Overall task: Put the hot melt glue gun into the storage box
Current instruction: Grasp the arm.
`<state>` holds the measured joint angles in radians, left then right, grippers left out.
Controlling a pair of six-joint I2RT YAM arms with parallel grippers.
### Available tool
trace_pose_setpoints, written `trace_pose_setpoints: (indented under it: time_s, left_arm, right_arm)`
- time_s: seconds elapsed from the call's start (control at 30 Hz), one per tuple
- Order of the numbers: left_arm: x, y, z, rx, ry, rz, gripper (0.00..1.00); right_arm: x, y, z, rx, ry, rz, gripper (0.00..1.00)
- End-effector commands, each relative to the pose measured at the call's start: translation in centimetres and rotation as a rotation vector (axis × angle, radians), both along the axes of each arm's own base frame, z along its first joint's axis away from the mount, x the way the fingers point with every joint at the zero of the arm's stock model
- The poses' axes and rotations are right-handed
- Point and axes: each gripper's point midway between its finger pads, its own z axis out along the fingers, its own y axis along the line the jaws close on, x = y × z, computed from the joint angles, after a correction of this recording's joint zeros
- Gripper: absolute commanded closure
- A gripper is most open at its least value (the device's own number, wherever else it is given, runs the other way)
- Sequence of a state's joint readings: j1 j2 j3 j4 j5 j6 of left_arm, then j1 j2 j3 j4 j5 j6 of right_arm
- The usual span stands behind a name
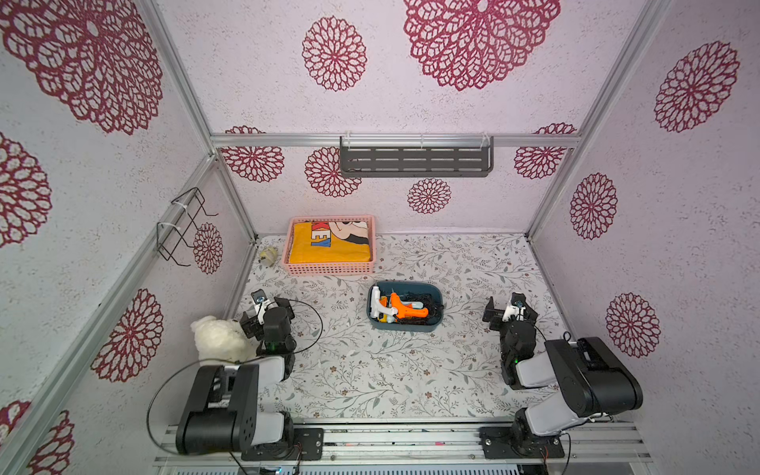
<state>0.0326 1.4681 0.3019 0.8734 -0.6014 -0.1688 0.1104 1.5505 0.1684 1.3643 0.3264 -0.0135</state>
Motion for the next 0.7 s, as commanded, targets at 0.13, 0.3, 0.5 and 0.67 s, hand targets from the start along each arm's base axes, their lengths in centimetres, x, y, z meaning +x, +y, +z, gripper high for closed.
trace_pose_setpoints:
  time_s: [0.13, 0.3, 0.5, 0.67]
  left_arm:
    - [3.0, -1.0, 1.4, -0.067, -0.114, -0.177, 0.0]
    - [4.3, -1.0, 0.8, -0.093, -0.052, -0.204, 0.02]
    - [5.0, -1.8, 0.7, -0.073, -0.032, -0.241, 0.02]
    - [5.1, -1.7, 0.8, -0.071, -0.034, -0.239, 0.02]
  right_arm:
    - [0.7, 0.1, 1.6, 0.035, -0.062, 0.011, 0.01]
    - [0.2, -0.1, 1.9, 0.036, -0.08, 0.001, 0.01]
    - [0.2, -0.1, 1.9, 0.032, -0.084, 0.006, 0.01]
    - [0.4, 0.0, 1.8, 0.038, -0.076, 0.005, 0.01]
